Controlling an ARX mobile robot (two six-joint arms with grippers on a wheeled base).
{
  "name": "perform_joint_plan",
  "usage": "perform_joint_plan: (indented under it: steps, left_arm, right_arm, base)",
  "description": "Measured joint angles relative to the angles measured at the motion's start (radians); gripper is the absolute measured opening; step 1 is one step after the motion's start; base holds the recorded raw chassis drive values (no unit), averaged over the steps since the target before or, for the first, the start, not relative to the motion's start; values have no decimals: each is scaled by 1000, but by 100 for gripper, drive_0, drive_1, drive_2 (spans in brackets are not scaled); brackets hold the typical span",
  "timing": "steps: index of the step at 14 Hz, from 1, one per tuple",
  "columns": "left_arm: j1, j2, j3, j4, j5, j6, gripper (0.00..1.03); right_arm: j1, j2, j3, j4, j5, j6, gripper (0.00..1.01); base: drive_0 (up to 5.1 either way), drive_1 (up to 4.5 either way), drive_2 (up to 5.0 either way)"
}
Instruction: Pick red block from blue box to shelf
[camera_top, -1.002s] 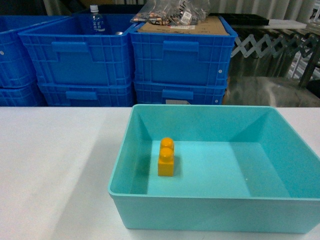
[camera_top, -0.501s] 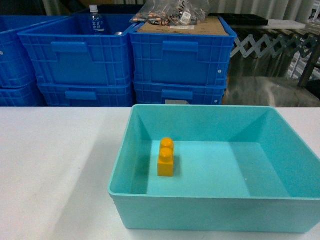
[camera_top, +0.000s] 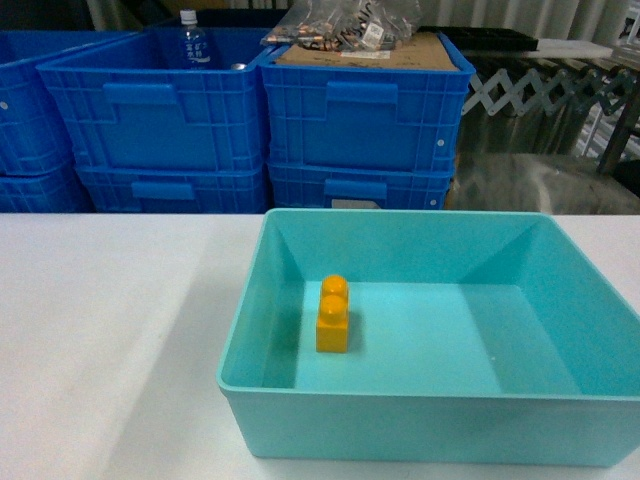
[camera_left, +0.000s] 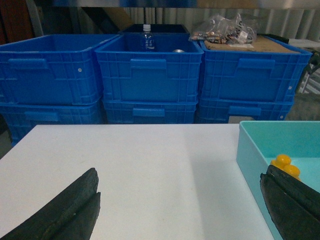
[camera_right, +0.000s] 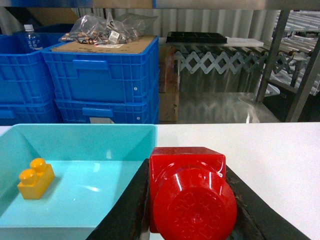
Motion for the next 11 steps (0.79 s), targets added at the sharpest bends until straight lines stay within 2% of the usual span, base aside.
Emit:
perform_joint_plan:
  steps: [4, 6, 11]
  left_arm:
    - [0, 0, 0, 0, 0, 0, 98]
    - [0, 0, 0, 0, -1, 0, 98]
    - [0, 0, 0, 0, 1, 0, 98]
  right_arm:
    - [0, -53, 0, -58, 0, 0, 29]
    - [0, -190, 1, -235, 0, 0, 29]
    - [0, -217, 1, -230, 0, 0, 29]
  base:
    - [0, 0, 0]
    - [0, 0, 0]
    - [0, 0, 0]
